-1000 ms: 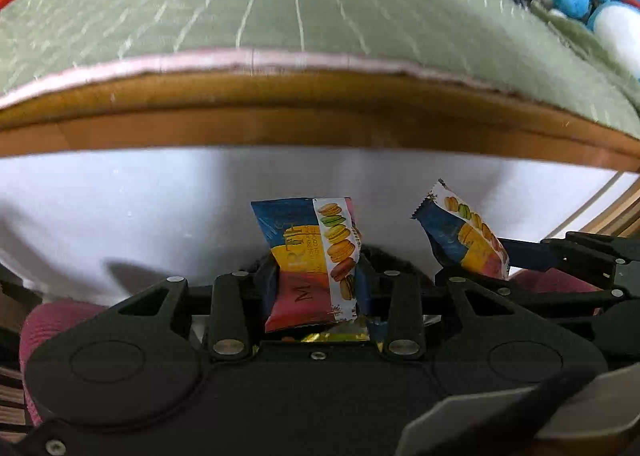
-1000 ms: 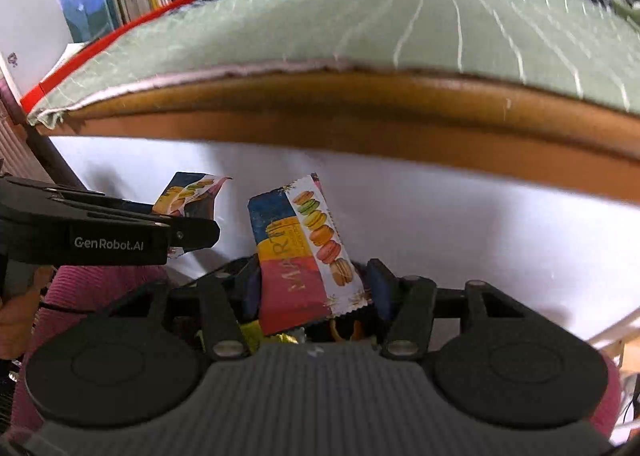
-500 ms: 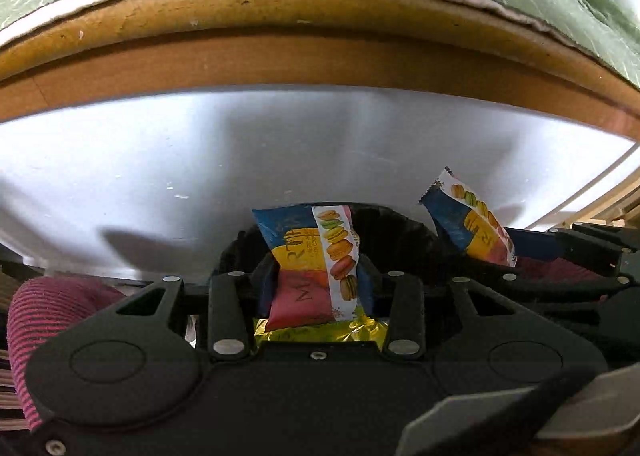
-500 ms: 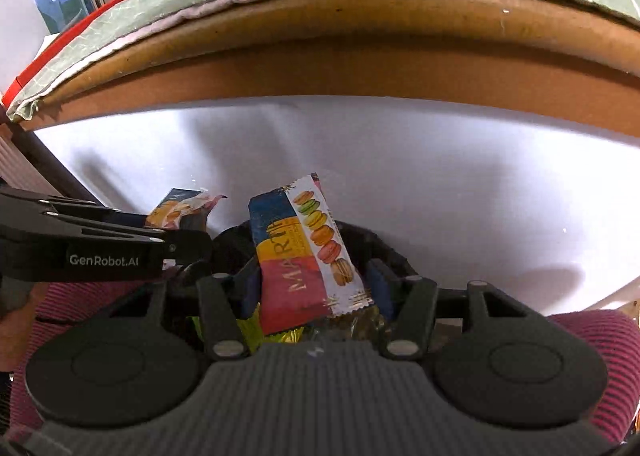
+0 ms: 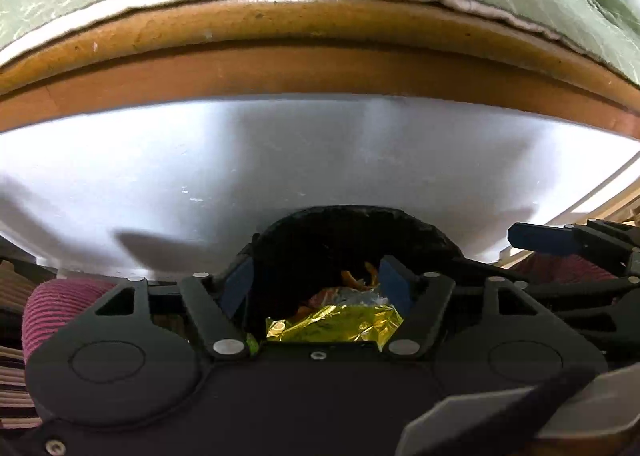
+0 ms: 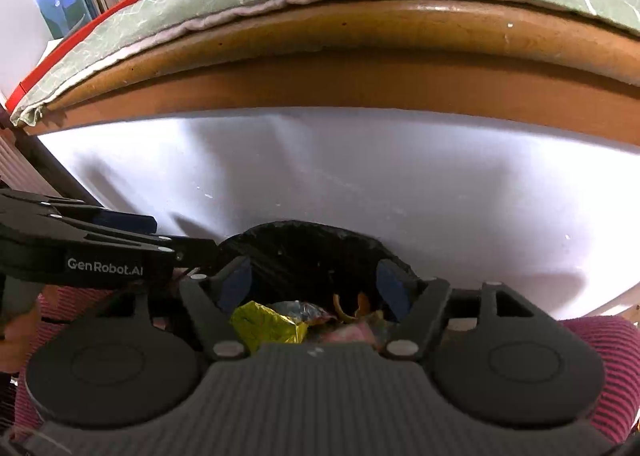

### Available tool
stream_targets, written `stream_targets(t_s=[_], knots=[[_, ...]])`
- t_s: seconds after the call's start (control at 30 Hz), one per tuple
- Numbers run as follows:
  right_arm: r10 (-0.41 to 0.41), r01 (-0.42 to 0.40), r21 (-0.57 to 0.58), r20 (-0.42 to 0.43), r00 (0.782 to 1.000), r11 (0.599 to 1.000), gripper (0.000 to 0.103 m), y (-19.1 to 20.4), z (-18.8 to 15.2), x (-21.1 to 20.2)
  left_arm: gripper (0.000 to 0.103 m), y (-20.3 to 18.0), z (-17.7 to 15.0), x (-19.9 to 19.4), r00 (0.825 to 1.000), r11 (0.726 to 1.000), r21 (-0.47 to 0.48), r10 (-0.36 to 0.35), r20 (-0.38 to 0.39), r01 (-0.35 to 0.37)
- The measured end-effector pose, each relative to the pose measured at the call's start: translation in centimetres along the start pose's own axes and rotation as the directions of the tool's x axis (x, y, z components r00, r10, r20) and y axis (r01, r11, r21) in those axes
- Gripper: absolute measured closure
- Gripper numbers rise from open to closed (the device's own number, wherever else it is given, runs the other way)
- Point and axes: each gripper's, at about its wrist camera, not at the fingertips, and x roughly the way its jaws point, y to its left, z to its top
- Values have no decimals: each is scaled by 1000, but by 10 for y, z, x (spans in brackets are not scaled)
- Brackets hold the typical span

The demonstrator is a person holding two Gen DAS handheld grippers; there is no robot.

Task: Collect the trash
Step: 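Lower both tools into the bin and release wrapper and packet, then raise both open tools back over the bed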

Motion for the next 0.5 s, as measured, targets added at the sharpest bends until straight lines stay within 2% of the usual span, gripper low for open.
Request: stream_targets(t_s=[0.17,0.3,0.5], knots=[[6,-5,-31,38,999,999,22,7,8,-17,35,0,6,-20,999,1000,20,-9,44,8],[24,-18,-69,96,995,997,20,13,21,-41,33,-1,15,-49,993,999,47,-26,118,21],[54,-26,-128,214,975,991,17,23,46,-77,29,0,38,-94,966,996,69,-68,249,52]])
